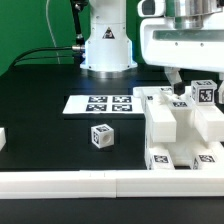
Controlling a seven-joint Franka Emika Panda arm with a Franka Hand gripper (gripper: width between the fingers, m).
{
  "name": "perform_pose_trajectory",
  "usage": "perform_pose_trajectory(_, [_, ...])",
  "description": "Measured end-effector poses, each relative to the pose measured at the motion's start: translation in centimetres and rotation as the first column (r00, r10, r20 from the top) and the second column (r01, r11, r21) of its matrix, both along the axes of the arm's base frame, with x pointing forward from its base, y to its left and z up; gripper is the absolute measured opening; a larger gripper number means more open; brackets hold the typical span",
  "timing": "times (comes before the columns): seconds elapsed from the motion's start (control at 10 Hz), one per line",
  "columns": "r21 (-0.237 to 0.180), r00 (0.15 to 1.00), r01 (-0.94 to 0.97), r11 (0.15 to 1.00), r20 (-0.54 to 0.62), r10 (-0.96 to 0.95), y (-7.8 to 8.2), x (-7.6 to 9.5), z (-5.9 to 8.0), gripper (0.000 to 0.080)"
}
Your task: Assemble chair
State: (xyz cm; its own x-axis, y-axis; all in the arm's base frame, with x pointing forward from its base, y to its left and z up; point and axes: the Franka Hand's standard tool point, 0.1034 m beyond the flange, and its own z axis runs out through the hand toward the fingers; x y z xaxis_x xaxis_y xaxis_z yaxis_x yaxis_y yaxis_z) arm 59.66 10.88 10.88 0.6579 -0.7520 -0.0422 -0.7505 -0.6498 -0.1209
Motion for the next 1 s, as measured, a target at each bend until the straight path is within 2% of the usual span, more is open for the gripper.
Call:
perform_pose_trajectory(0.2, [-0.008,0.994,-0.105,0.994,0.011,0.105,-0.03,0.00,-0.01,0.0649])
perform_pose_trajectory(0.3, [-0.031,0.970,-0.243,0.970,0.021,0.243,-0.08,-0.02,-0.01,0.0649])
perform_pose_trajectory(0.4, [-0.070,0.900,-0.432,0.899,0.022,0.435,-0.05,-0.07,-0.06,0.0649])
perform_pose_trajectory(0.5, [-0.105,0.781,-0.619,0.778,0.014,0.624,-0.23,-0.12,-0.21,0.0649])
perform_pose_trajectory(0.6, [-0.109,0.752,-0.654,0.748,0.015,0.659,-0.18,-0.12,-0.24,0.0649])
perform_pose_trajectory(0.7, [-0.104,0.784,-0.616,0.781,0.016,0.621,-0.17,-0.12,-0.24,0.0649])
perform_pose_trajectory(0.8, [-0.105,0.782,-0.618,0.779,0.015,0.623,-0.21,-0.12,-0.25,0.0518])
perform_pose_trajectory(0.9, [-0.098,0.825,-0.561,0.822,0.016,0.565,-0.15,-0.13,-0.25,0.0518])
perform_pose_trajectory(1.0, [-0.091,0.870,-0.490,0.867,0.014,0.493,-0.11,-0.13,-0.25,0.0378])
